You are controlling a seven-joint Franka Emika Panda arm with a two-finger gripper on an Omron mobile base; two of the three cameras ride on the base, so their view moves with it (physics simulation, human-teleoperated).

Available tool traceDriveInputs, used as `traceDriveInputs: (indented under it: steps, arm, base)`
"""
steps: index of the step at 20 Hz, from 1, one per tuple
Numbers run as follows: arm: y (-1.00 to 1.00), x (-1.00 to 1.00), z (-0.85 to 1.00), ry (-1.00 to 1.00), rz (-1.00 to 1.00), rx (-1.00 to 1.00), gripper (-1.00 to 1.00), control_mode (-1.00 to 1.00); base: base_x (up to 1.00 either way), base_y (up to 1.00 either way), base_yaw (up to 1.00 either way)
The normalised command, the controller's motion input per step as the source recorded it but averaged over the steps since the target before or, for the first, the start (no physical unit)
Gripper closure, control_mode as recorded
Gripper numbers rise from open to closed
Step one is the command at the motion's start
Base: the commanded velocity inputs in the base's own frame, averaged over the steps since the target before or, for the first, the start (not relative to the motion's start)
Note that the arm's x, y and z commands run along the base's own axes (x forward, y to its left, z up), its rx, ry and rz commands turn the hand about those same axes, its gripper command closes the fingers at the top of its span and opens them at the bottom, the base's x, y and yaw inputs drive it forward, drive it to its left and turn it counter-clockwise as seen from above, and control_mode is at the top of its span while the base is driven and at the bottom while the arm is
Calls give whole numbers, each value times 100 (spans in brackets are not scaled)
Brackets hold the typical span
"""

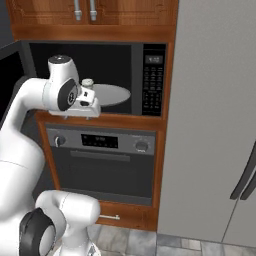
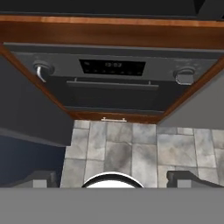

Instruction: Close the microwave door.

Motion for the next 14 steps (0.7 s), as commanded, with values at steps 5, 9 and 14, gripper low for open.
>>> traceDriveInputs:
  steps: [5, 9, 14]
  arm:
    - [33, -91, 24, -43, 9, -19, -100, -100]
    - [5, -100, 27, -69, 15, -4, -100, -100]
    - [0, -98, 31, -53, 7, -2, -100, -100]
  base:
    - [0, 0, 0]
    - [0, 0, 0]
    - [0, 0, 0]
